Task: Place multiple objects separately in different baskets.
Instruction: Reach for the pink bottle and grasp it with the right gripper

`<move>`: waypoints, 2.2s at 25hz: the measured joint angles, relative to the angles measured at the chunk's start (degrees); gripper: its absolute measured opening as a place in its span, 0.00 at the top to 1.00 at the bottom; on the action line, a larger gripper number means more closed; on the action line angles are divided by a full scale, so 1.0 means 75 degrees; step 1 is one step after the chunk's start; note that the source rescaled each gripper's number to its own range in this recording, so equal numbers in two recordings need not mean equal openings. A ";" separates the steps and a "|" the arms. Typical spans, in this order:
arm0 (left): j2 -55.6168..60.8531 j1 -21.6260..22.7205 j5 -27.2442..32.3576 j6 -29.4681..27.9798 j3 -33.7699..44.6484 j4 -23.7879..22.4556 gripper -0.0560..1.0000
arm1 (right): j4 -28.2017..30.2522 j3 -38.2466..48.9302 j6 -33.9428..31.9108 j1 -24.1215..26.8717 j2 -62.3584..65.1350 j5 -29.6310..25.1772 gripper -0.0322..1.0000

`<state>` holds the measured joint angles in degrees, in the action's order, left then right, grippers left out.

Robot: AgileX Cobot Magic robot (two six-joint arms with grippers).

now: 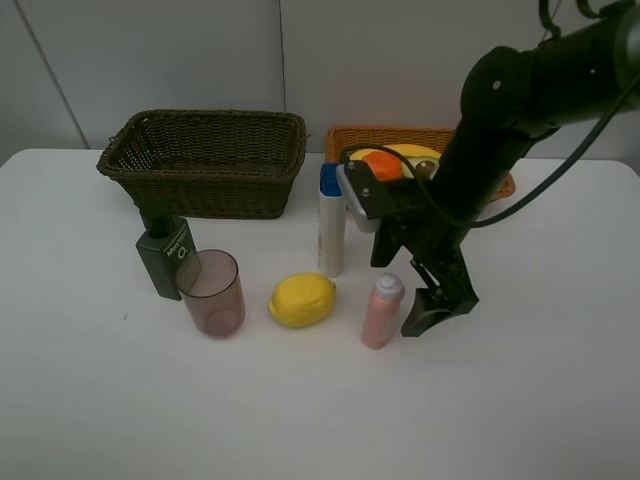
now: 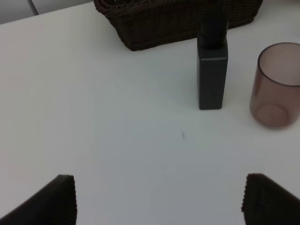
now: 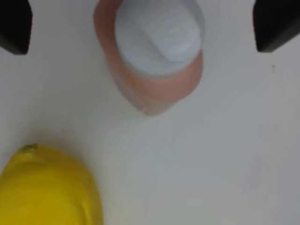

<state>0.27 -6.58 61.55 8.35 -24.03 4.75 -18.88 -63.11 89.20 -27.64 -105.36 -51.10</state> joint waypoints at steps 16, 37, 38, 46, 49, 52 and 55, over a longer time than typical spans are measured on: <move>0.0000 0.0000 0.0000 0.0000 0.0000 0.0000 0.05 | -0.0053 0.0017 0.0016 0.0000 -0.0386 0.0465 0.00; 0.0000 0.0000 0.0000 0.0000 0.0000 0.0000 0.05 | 0.0003 0.0017 -0.0007 0.0000 -0.0386 0.0465 0.00; 0.0000 0.0000 0.0000 0.0000 0.0000 0.0000 0.05 | 0.0003 0.0017 -0.0007 0.0000 -0.0386 0.0465 0.00; 0.0000 0.0000 0.0000 0.0000 0.0000 0.0000 0.05 | 0.0012 0.0017 -0.0176 0.0000 -0.0386 0.0465 0.00; 0.0000 0.0000 0.0000 0.0000 0.0000 0.0000 0.05 | 0.0012 0.0017 -0.0191 0.0000 -0.0386 0.0465 0.08; 0.0000 0.0000 0.0000 0.0000 0.0000 0.0000 0.05 | 0.0015 0.0017 -0.0209 0.0000 -0.0386 0.0465 0.34; 0.0000 0.0000 0.0000 0.0000 0.0000 0.0000 0.05 | 0.0006 0.0017 -0.0257 0.0000 -0.0386 0.0596 0.69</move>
<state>0.27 -6.58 61.55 8.35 -24.03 4.75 -18.83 -62.98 87.28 -27.64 -108.25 -46.63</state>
